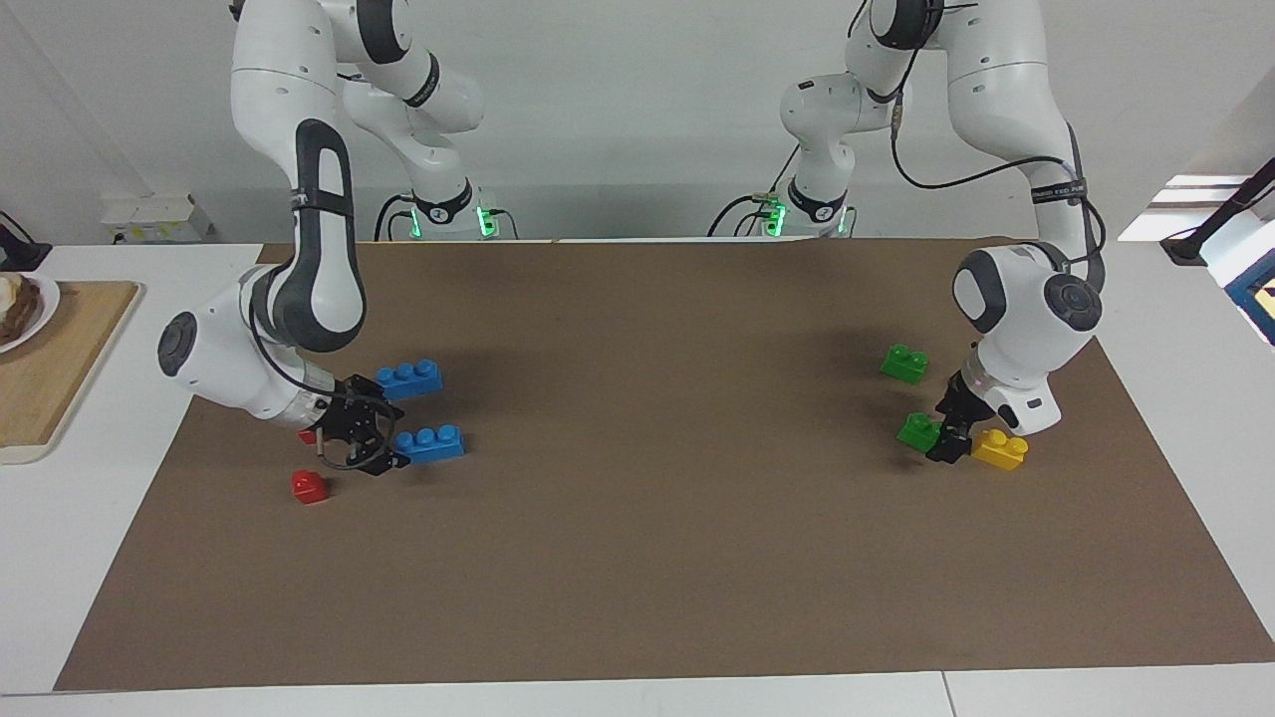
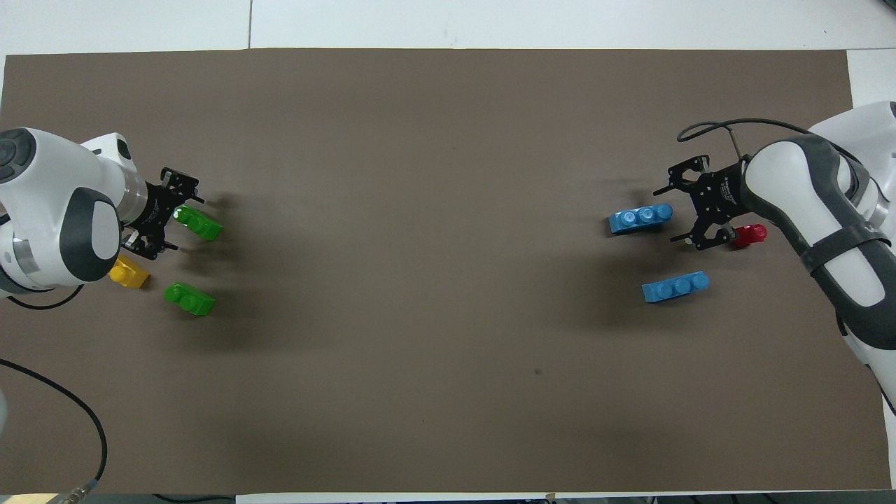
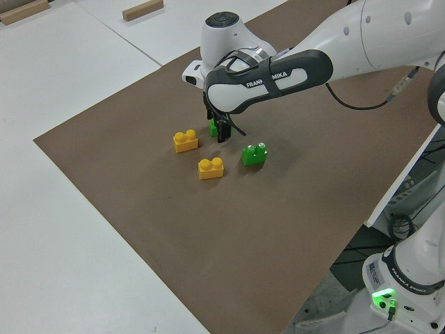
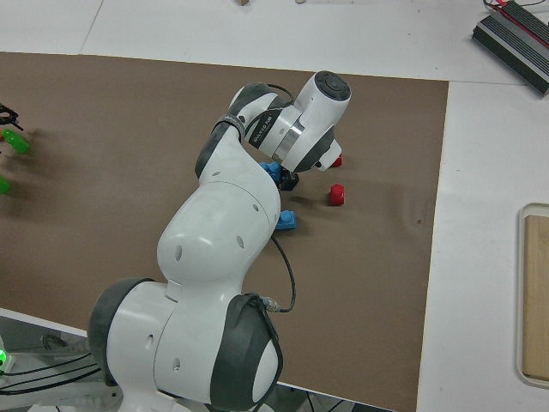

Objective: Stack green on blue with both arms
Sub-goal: 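Close the left gripper on the green brick while the right gripper grasps the blue brick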

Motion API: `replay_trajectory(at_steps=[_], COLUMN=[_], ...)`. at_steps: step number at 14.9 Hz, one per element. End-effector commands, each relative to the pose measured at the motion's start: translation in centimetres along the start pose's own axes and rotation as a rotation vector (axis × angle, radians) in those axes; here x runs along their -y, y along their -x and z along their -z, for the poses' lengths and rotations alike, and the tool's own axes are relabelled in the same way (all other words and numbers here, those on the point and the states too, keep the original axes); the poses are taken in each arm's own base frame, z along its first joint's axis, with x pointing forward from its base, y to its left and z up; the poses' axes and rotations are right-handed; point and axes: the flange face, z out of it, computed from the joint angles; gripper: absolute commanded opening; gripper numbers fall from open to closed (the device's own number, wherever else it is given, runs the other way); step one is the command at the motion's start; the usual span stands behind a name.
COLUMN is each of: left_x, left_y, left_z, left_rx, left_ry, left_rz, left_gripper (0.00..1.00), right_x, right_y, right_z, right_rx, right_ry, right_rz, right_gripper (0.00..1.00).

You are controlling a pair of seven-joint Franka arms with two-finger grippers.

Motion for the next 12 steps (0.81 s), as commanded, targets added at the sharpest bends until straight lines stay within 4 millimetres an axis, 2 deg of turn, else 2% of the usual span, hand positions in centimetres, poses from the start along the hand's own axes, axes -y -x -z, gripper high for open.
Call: replay_trajectory(at_steps=[1, 3, 4, 5, 6, 7, 8, 9, 10, 11, 12], left_x=[0.61, 0.53, 0.37, 0.31, 0.35, 0.25, 0.08, -0.05, -0.11, -0.04, -0.15], left_y=[0.19, 0.25, 0.25, 0.21, 0.02, -0.06, -0.07, -0.16, -0.09, -0.26, -0.22], left_z=[-0.03, 0.0, 0.05, 0.1, 0.13, 0.15, 0.17, 0.24, 0.26, 0.29, 0.38], left_rx=[0.024, 0.022, 0.017, 0.014, 0.009, 0.003, -0.003, -0.009, -0.01, -0.012, -0.014], left_ry=[-0.023, -0.02, -0.012, -0.007, 0.0, 0.009, 0.02, 0.029, 0.03, 0.033, 0.037], left_rz=[0.023, 0.03, 0.032, 0.032, 0.035, 0.034, 0.032, 0.035, 0.032, 0.035, 0.034], left_gripper=[1.0, 0.99, 0.96, 0.93, 0.9, 0.82, 0.71, 0.55, 0.3, 0.11, 0.0], right_x=[-0.11, -0.1, -0.09, -0.13, -0.19, -0.19, -0.18, -0.07, 0.01, 0.06, 0.05], right_y=[-0.48, -0.44, -0.45, -0.42, -0.42, -0.41, -0.44, -0.32, -0.33, -0.27, -0.31], right_z=[-0.84, -0.85, -0.84, -0.83, -0.81, -0.81, -0.76, -0.75, -0.69, -0.7, -0.79], right_rx=[0.036, 0.041, 0.04, 0.041, 0.046, 0.047, 0.055, 0.074, 0.076, 0.074, 0.074], right_ry=[-0.035, -0.038, -0.039, -0.038, -0.033, -0.034, -0.042, -0.059, -0.068, -0.07, -0.068], right_rz=[0.017, 0.015, 0.016, 0.019, 0.04, 0.049, 0.042, 0.027, 0.022, 0.023, 0.016], right_gripper=[0.88, 0.88, 0.84, 0.72, 0.52, 0.44, 0.35, 0.25, 0.09, 0.0, 0.0])
